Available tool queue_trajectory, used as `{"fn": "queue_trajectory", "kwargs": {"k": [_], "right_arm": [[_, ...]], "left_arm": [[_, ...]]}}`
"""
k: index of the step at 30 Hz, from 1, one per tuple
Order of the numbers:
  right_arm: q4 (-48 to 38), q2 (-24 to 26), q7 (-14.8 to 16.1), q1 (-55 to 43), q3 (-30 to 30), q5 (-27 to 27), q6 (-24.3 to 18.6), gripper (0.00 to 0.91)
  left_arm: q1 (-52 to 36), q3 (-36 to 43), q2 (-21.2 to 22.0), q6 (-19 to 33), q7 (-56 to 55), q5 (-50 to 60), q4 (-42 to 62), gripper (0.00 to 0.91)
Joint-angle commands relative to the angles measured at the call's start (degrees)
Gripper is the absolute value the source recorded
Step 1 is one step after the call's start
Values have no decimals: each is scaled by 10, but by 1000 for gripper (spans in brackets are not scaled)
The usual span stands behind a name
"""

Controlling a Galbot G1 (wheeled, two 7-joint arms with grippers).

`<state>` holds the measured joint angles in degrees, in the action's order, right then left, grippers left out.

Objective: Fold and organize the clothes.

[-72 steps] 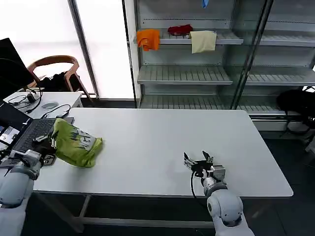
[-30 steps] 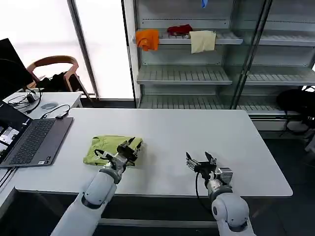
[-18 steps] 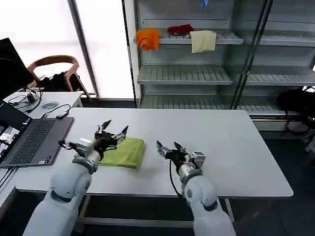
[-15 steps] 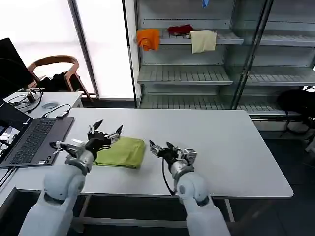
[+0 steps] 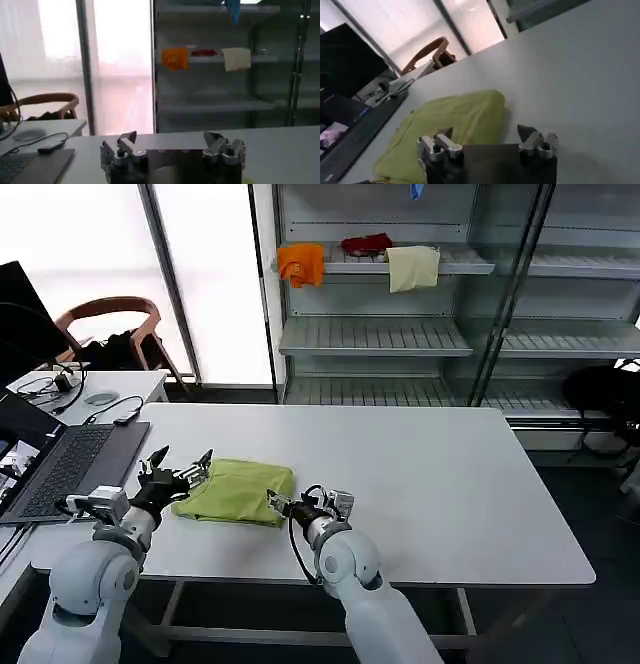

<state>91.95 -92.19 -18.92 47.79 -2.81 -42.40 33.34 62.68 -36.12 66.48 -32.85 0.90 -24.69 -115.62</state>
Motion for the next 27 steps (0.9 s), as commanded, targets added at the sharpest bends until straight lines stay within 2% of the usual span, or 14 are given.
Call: {"fn": "queue_trajectory", "kwargs": {"k": [1, 4, 16, 20, 25, 27], "right_arm": [[-32, -28, 11, -9, 24, -23, 1, 20], [-35, -28, 28, -7, 20, -15, 1, 0], [-30, -28, 50, -12, -1, 2, -3, 0], [-18, -28, 52, -11, -10, 17, -16, 0], [49, -28, 45, -8, -48, 25, -7, 0], [80, -8, 40, -8, -60, 20, -1, 0]], "left_arm": [[20, -28, 1, -2, -5, -17, -13, 907], [22, -25, 4, -2, -5, -17, -17, 907], [32, -24, 9, -1, -6, -16, -28, 907], [36, -23, 13, -1, -6, -15, -28, 907], [41, -24, 15, 1, -5, -15, -25, 907], [43, -24, 15, 1, -5, -15, -23, 907]]}}
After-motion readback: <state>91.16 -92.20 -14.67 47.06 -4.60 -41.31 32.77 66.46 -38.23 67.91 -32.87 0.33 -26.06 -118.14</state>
